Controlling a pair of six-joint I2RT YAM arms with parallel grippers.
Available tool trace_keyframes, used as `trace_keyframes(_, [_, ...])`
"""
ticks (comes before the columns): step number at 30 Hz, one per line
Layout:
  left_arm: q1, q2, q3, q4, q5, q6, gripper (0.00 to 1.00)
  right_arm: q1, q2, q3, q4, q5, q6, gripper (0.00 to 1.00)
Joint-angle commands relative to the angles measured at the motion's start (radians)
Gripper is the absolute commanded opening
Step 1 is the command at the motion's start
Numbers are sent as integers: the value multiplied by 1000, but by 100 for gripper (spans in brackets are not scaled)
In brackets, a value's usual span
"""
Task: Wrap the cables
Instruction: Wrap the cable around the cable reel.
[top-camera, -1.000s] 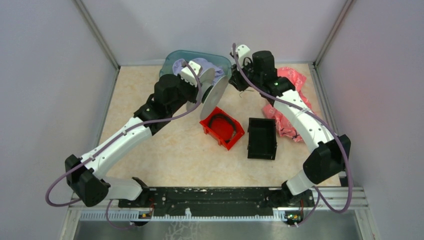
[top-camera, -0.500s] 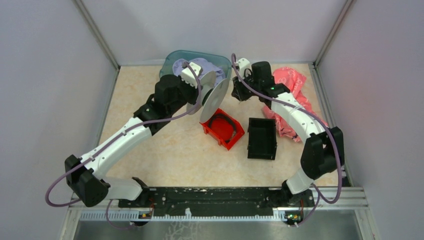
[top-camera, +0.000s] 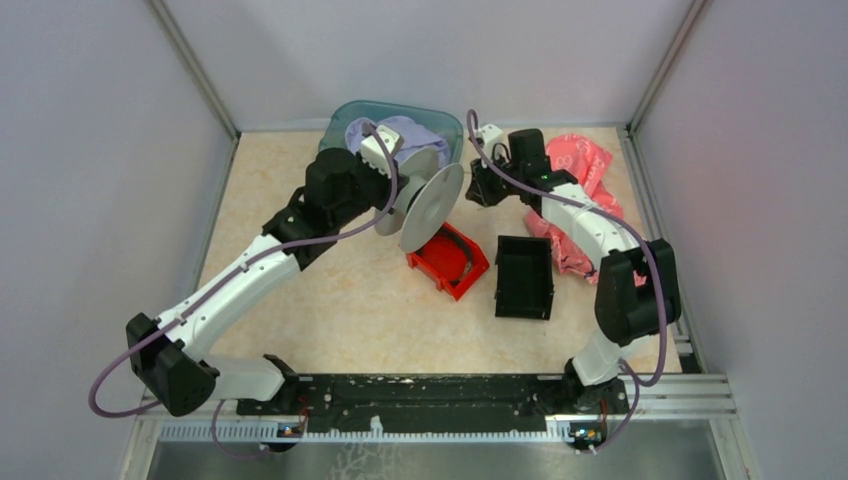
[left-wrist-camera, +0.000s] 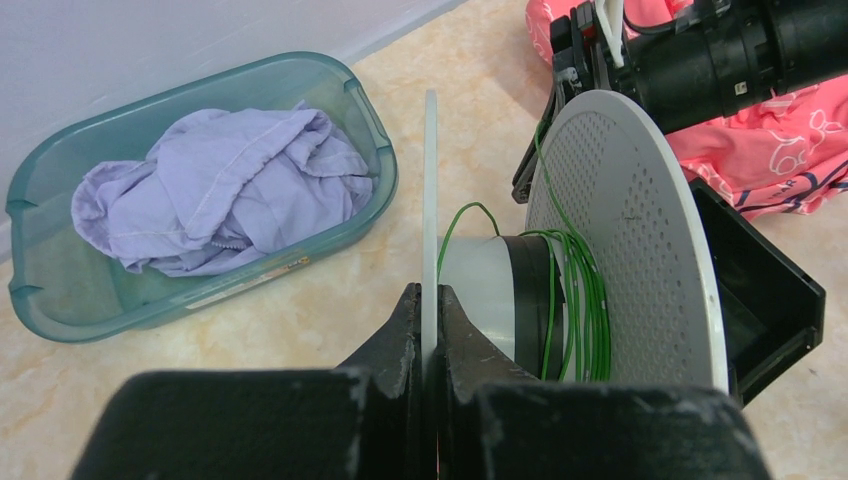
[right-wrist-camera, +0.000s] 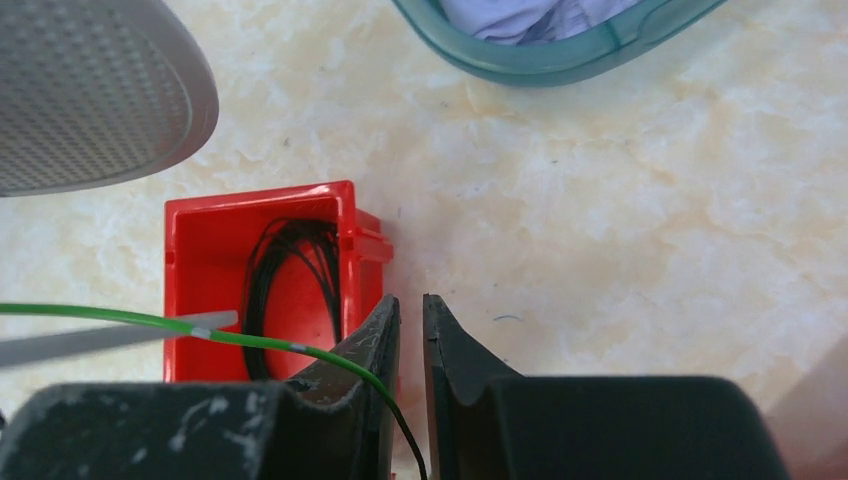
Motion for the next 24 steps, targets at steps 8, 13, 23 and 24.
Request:
trace_keyframes(8, [40,-17,106,26,54,-121,0,-23,-23,-110,164,-264,63,30])
trace_keyframes(13, [68,-13,112,23,60,-166,0,-25,-26,-137,174,-266,66,36])
trace_keyframes(23, [136,14,140,5,96,-291,0,-25,-40,-213,299,-339,163,29])
trace_keyframes(24, [137,17,143,4,95,-299,0,-25,-39,-218,308,-347,167,28])
